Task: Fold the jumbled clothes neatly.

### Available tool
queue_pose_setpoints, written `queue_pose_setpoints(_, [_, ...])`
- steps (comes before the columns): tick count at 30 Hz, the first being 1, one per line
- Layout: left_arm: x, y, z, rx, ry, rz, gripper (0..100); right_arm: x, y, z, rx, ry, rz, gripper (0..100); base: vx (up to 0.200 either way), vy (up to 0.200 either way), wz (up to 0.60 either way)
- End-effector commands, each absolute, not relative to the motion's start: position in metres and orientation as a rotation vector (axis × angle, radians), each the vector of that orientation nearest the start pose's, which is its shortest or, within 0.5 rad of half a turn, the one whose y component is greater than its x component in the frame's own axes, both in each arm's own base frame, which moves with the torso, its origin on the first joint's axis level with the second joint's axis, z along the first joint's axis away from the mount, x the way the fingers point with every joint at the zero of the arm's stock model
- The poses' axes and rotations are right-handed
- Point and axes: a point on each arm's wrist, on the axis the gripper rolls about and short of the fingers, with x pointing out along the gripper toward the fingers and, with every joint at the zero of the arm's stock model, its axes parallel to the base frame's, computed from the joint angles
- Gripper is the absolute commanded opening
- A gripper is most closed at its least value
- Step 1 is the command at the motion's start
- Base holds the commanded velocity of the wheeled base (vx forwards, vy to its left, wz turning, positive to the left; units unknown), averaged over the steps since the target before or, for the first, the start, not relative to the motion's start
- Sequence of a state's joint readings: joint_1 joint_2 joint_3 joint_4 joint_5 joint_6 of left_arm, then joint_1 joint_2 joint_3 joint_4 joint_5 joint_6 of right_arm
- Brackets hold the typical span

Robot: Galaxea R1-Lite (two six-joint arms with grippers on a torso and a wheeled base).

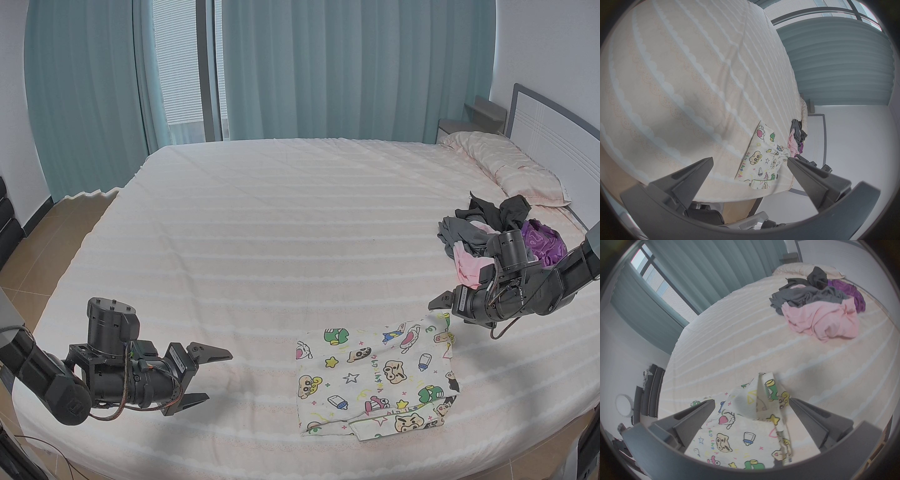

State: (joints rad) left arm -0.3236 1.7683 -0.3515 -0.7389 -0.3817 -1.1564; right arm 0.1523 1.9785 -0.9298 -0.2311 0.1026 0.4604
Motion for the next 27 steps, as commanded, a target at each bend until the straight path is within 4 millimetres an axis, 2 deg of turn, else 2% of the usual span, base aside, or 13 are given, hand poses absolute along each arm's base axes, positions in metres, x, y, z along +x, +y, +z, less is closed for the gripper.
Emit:
queue_pose_setpoints(1, [0.224, -0.084, 0.069, -1.08, 1.006, -0.198, 100, 0.34, 0.064, 0.078, 0.454, 0.893, 0.071, 100, 0.0, 0.0, 0.0])
queue_pose_setpoints(4, [0.224, -0.084, 0.069, -1.08, 1.006, -0.198, 100, 0.344, 0.066, 0.074, 0.496, 0.917, 0.094, 100, 0.0, 0.0, 0.0])
queue_pose_setpoints(5, [0.224, -0.084, 0.069, -1.081, 1.004, -0.199, 100, 0.345, 0.067, 0.073, 0.509, 0.923, 0.1, 0, 0.0, 0.0, 0.0])
queue_pose_setpoints(10, [0.225, -0.084, 0.069, -1.08, 1.006, -0.198, 100, 0.353, 0.067, 0.065, 0.558, 0.944, 0.108, 0, 0.0, 0.0, 0.0])
queue_pose_setpoints(13, [0.224, -0.084, 0.068, -1.08, 1.007, -0.197, 100, 0.364, 0.066, 0.058, 0.589, 0.95, 0.097, 0, 0.0, 0.0, 0.0])
queue_pose_setpoints(18, [0.224, -0.084, 0.068, -1.08, 1.008, -0.196, 100, 0.374, 0.058, 0.059, 0.622, 0.927, 0.07, 0, 0.0, 0.0, 0.0])
queue_pose_setpoints(27, [0.225, -0.085, 0.066, -1.078, 1.017, -0.191, 100, 0.373, 0.048, 0.056, 0.635, 0.929, 0.033, 0, 0.0, 0.0, 0.0])
